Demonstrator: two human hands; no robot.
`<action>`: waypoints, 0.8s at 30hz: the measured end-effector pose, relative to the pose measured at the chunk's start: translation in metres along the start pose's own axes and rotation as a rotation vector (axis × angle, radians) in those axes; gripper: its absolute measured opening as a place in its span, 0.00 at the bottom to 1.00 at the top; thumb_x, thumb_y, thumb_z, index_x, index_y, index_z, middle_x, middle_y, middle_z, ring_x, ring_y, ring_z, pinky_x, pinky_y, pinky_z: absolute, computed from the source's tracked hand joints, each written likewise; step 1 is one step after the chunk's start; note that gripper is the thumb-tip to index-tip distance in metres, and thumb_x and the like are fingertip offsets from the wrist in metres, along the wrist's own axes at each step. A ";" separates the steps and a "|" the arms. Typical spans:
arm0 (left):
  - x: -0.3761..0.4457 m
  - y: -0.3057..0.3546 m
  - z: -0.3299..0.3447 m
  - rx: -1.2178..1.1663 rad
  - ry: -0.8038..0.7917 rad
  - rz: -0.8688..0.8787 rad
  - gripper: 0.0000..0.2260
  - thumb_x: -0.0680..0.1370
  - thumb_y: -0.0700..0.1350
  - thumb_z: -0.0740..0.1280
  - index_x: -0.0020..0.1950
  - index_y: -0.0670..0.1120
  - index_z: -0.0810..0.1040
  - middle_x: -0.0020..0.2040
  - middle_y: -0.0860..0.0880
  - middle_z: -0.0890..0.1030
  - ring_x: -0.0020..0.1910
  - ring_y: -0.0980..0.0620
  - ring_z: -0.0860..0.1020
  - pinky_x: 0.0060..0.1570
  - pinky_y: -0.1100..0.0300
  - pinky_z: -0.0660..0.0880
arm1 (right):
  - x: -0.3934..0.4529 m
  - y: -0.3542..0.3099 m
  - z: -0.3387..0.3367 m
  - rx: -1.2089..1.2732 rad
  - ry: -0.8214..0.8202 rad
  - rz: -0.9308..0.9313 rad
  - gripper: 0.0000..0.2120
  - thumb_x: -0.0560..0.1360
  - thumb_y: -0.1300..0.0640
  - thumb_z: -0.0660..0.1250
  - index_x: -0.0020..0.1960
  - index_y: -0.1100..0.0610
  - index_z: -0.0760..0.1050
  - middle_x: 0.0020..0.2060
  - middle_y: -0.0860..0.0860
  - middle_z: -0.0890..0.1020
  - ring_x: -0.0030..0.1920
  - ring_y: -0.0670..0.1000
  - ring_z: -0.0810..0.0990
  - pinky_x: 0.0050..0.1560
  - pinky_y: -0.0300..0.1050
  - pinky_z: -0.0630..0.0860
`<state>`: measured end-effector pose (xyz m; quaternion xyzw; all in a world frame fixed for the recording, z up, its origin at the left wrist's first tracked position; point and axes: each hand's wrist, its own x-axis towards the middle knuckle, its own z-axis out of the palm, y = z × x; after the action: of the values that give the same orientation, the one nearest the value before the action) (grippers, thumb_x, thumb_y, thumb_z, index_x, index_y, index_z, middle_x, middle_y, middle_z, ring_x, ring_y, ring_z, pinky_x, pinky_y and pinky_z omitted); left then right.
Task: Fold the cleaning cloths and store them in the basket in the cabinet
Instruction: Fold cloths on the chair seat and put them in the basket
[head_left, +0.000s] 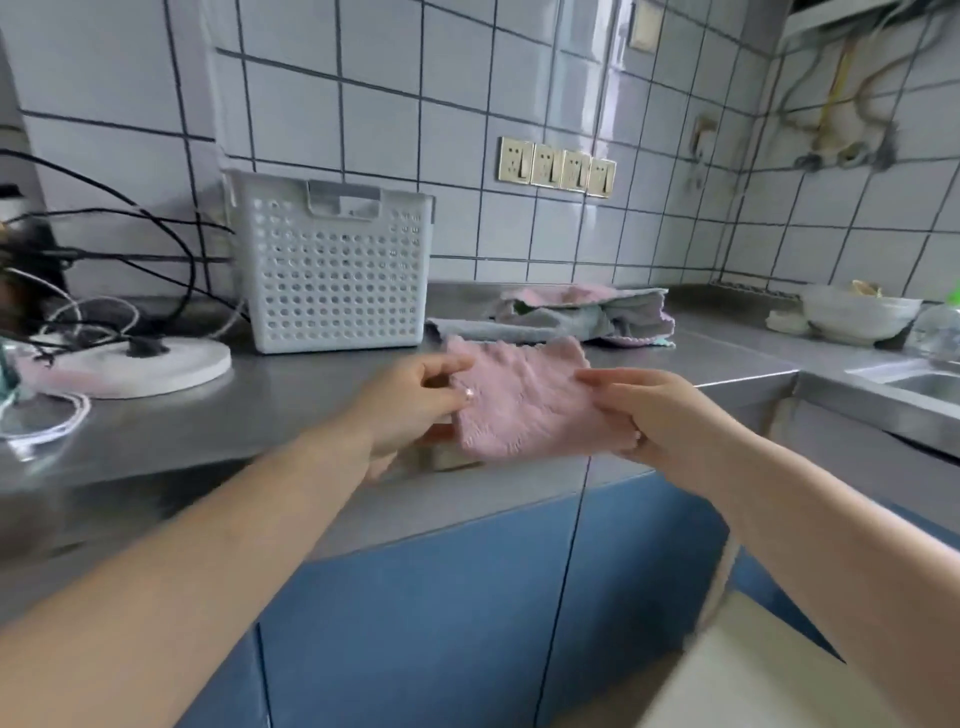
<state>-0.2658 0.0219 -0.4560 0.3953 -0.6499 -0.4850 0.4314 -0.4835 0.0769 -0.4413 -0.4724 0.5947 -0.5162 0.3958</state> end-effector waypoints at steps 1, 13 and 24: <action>0.004 0.004 -0.014 0.056 0.032 0.019 0.18 0.77 0.36 0.66 0.66 0.46 0.74 0.54 0.49 0.79 0.47 0.56 0.78 0.50 0.60 0.79 | 0.009 -0.008 0.013 -0.006 -0.051 -0.004 0.11 0.76 0.65 0.63 0.51 0.53 0.79 0.39 0.51 0.81 0.33 0.47 0.77 0.31 0.37 0.73; 0.023 -0.007 -0.115 0.679 0.259 -0.076 0.20 0.75 0.46 0.69 0.66 0.46 0.75 0.62 0.48 0.77 0.58 0.50 0.75 0.59 0.59 0.70 | 0.098 -0.015 0.126 -0.441 -0.177 -0.156 0.19 0.73 0.64 0.64 0.62 0.53 0.77 0.48 0.53 0.79 0.38 0.49 0.75 0.40 0.40 0.70; 0.021 -0.011 -0.117 1.242 0.215 -0.127 0.18 0.75 0.61 0.62 0.64 0.61 0.73 0.68 0.52 0.72 0.69 0.46 0.64 0.64 0.55 0.64 | 0.088 -0.005 0.127 -0.668 0.005 -0.506 0.13 0.76 0.56 0.65 0.59 0.48 0.78 0.54 0.51 0.81 0.40 0.45 0.78 0.43 0.37 0.70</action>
<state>-0.1609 -0.0337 -0.4442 0.6563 -0.7385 0.0004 0.1546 -0.3817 -0.0390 -0.4544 -0.7046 0.5957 -0.3770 0.0801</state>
